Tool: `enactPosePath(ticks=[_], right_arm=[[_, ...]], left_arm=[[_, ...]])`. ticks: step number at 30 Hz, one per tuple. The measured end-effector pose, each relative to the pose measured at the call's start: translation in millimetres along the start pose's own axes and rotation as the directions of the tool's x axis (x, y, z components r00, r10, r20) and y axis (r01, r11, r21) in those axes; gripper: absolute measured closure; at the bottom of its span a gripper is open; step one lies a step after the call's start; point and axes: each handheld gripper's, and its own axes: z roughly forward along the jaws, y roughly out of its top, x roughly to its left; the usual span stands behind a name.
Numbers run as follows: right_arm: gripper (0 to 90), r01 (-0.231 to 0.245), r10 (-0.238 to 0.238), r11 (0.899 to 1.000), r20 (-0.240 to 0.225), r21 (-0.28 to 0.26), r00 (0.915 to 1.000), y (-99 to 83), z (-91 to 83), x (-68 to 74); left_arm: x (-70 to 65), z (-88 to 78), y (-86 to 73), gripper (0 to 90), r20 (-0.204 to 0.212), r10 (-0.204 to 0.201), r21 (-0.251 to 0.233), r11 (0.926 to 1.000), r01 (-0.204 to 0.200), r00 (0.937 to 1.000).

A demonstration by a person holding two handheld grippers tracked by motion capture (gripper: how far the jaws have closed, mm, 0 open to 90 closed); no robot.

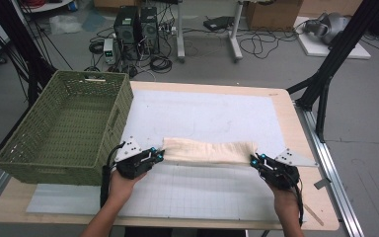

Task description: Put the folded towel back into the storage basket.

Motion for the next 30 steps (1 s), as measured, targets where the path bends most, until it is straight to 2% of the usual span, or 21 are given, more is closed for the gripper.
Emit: enactPosePath(ticks=[8,12,30], right_arm=[[80.9,0.0,0.0,0.998,0.003,-0.07,1.0,11.7,-11.5,3.7],[80.8,0.0,0.0,0.997,0.006,-0.071,1.0,11.4,-11.5,3.9],[80.7,-0.007,0.007,0.998,0.006,-0.065,1.0,9.0,-10.7,4.2]], left_arm=[[-3.4,-5.5,6.2,84.7,-0.008,0.01,-0.037,0.9993,-0.01,0.9999],[-4.3,-7.0,8.6,84.7,-0.01,0.011,-0.052,0.9986,-0.012,0.9999],[-5.1,-8.3,11.7,84.6,-0.014,0.014,-0.059,0.9981,-0.015,0.9998]])
